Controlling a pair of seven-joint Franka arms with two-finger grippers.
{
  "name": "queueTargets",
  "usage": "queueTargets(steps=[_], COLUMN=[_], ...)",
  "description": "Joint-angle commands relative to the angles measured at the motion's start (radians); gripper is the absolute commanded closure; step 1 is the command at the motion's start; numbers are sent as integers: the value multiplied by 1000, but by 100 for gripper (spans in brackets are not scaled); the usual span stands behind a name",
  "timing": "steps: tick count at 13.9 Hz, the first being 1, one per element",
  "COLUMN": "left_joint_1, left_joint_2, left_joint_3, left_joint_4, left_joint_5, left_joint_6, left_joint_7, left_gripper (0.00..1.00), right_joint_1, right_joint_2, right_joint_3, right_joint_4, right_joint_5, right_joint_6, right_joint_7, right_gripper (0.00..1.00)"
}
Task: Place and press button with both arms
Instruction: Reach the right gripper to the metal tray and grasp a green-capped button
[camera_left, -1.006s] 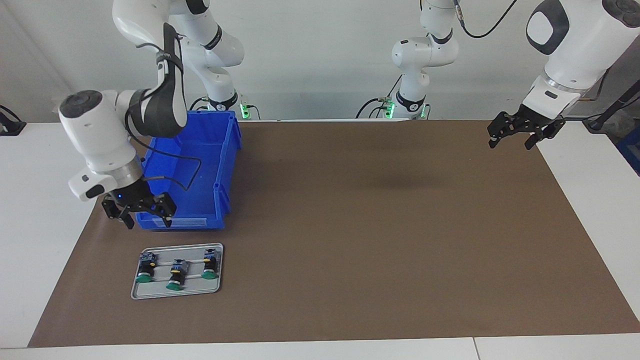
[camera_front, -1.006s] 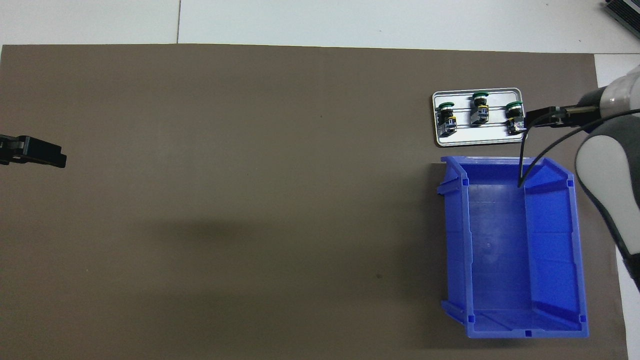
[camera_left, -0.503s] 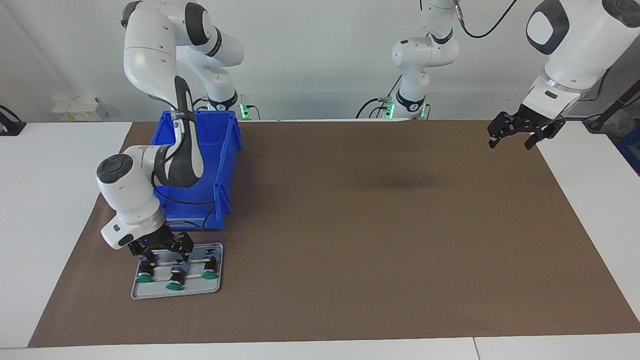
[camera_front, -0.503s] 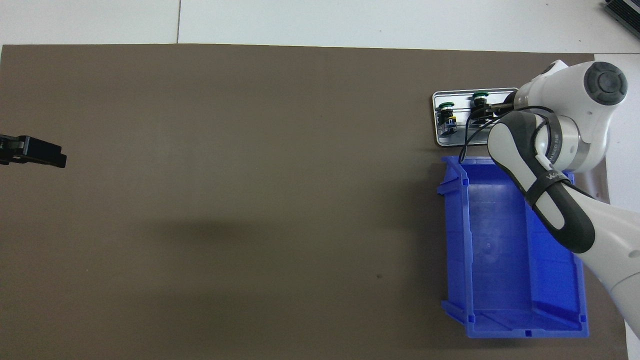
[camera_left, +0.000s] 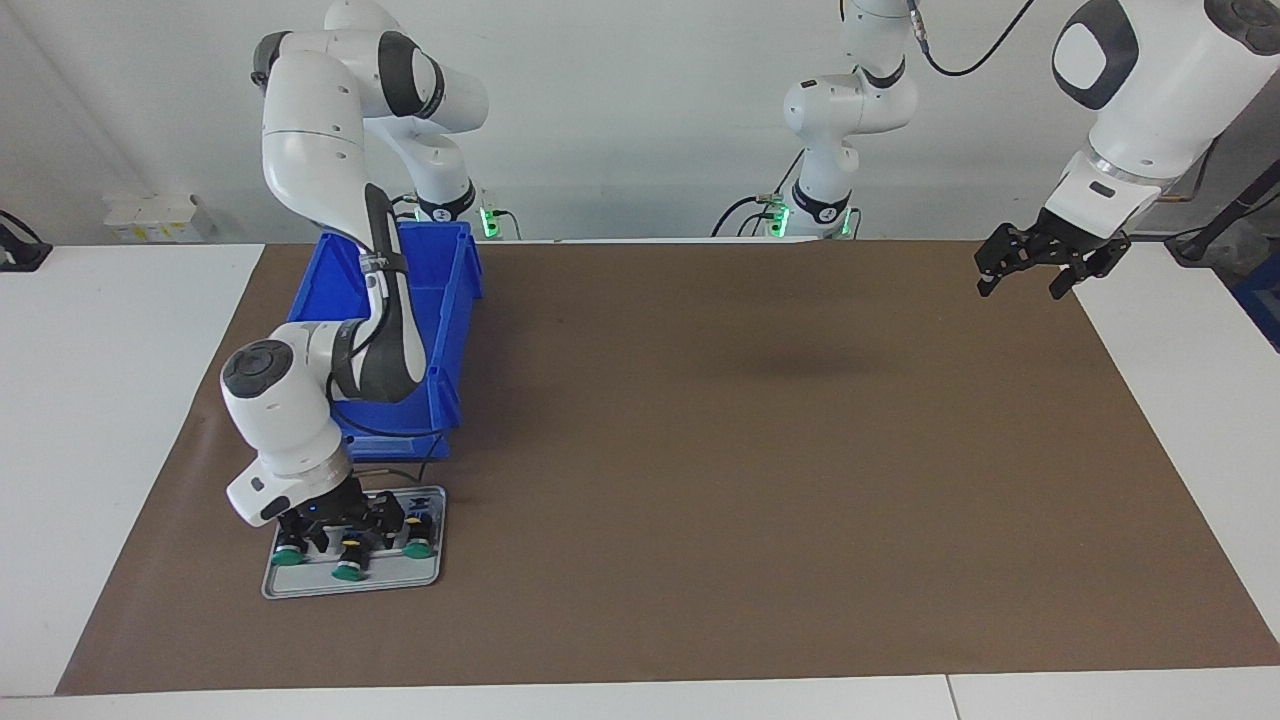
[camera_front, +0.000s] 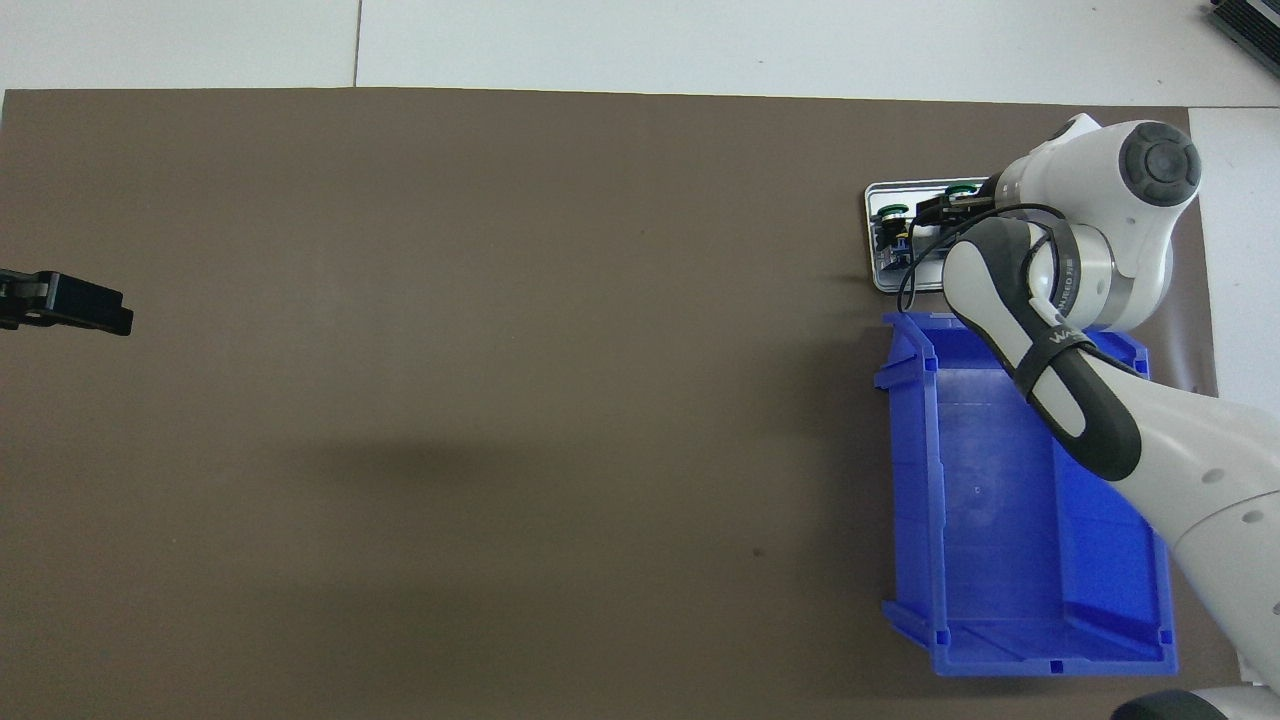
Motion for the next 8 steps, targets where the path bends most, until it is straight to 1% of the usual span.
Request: queueTargets(steps=[1, 2, 4, 5, 6, 8], left_joint_1=[6, 6, 6, 6, 6, 6], left_joint_2=[-24, -24, -24, -24, -24, -24], left_joint_3=[-1, -1, -1, -1, -1, -1], left_joint_4=[-27, -27, -27, -27, -27, -27], left_joint_5=[4, 4, 4, 4, 4, 4], left_joint_6=[1, 1, 1, 1, 1, 1], left_joint_7=[2, 2, 2, 2, 2, 2], left_gripper=[0, 0, 0, 0, 0, 0], right_joint_1=[-29, -29, -33, -38, -39, -27], right_joint_2=[15, 13, 10, 12, 12, -5], right_joint_3=[22, 22, 22, 22, 22, 9], right_joint_4=[14, 9, 17, 32, 64, 171], right_joint_5=[-1, 4, 7, 10, 7, -1], right_joint_6=[12, 12, -10, -45, -114, -226], right_joint_7=[-3, -3, -1, 0, 7, 80], right_gripper=[87, 100, 100, 100, 100, 100])
